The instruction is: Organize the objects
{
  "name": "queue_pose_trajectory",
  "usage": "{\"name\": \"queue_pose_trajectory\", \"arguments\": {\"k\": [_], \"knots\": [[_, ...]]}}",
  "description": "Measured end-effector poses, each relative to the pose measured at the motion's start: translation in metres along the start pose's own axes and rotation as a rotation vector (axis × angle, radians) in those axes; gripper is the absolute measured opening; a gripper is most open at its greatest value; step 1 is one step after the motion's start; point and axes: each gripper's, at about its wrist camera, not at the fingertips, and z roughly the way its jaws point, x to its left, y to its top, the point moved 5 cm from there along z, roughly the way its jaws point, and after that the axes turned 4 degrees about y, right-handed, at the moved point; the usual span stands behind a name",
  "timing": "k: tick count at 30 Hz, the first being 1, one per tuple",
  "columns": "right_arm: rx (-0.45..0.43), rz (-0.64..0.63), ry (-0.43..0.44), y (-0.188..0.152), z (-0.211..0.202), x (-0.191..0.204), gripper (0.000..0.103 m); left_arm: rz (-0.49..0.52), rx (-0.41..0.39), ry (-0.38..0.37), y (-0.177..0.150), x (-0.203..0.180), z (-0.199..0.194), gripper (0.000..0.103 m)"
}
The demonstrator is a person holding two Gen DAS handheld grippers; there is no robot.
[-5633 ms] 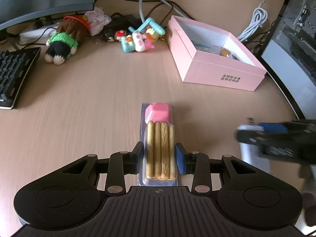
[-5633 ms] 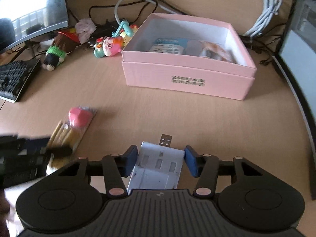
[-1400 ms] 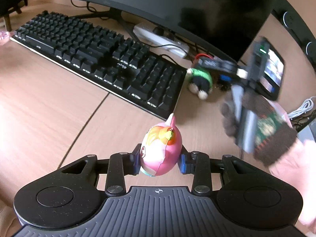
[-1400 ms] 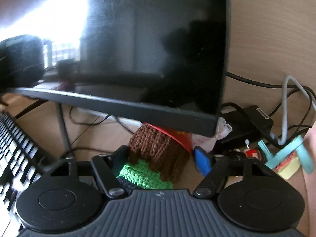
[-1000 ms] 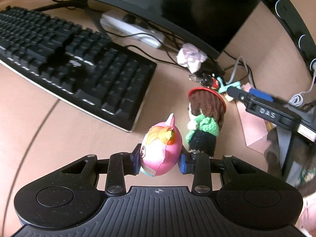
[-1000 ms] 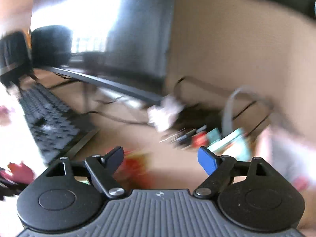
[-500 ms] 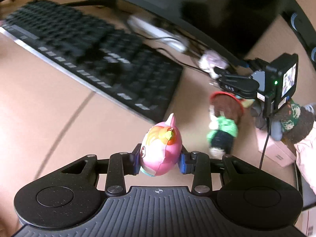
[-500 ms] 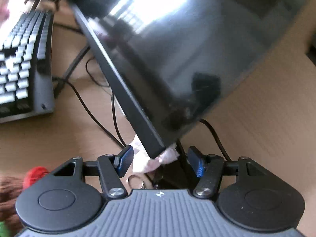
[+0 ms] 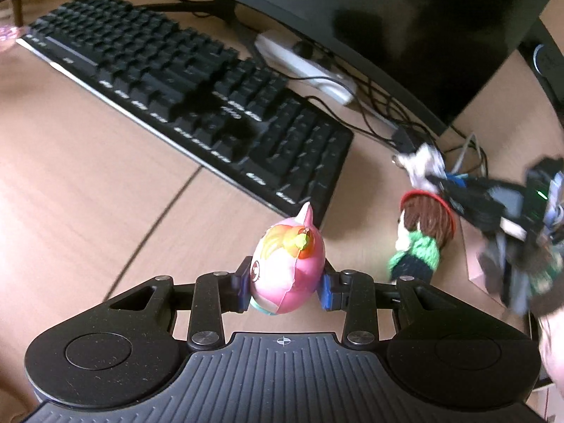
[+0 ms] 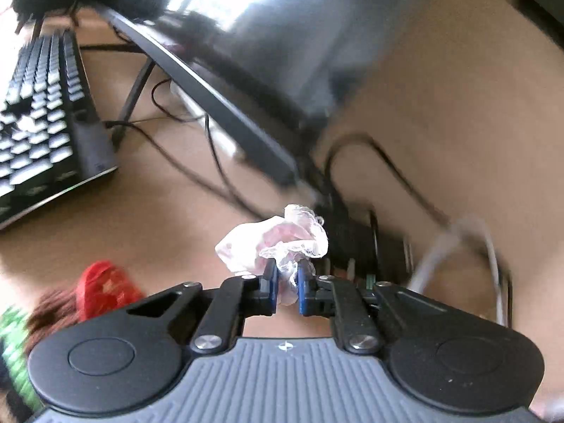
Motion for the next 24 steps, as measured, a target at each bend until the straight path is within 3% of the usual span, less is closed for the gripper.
{"name": "queue_pose_trajectory", "arguments": {"k": [4, 8, 9, 13, 15, 18, 21, 24], "knots": [[0.067, 0.158, 0.085, -0.031, -0.039, -0.012, 0.014, 0.024, 0.026, -0.033, -0.002, -0.012, 0.011, 0.039], [0.006, 0.381, 0.037, -0.032, -0.057, -0.050, 0.064, 0.052, 0.047, -0.067, -0.006, -0.024, 0.017, 0.039], [-0.019, 0.439, -0.012, -0.029, -0.057, -0.062, 0.067, 0.061, 0.047, -0.076, -0.006, -0.027, 0.017, 0.039], [-0.026, 0.481, -0.187, -0.020, -0.025, -0.085, 0.067, 0.111, 0.040, -0.115, -0.008, -0.048, 0.014, 0.039], [0.001, 0.476, -0.220, -0.018, 0.000, -0.087, 0.067, 0.142, 0.037, -0.132, -0.011, -0.057, 0.012, 0.039], [0.073, 0.460, -0.235, -0.013, 0.031, -0.088, 0.060, 0.171, 0.036, -0.153, -0.016, -0.065, 0.008, 0.039], [0.082, 0.459, -0.222, -0.012, 0.029, -0.081, 0.046, 0.163, 0.050, -0.155, -0.022, -0.063, 0.008, 0.039], [0.078, 0.441, -0.203, -0.020, 0.013, -0.070, 0.041, 0.148, 0.061, -0.155, -0.024, -0.063, 0.010, 0.039]]}}
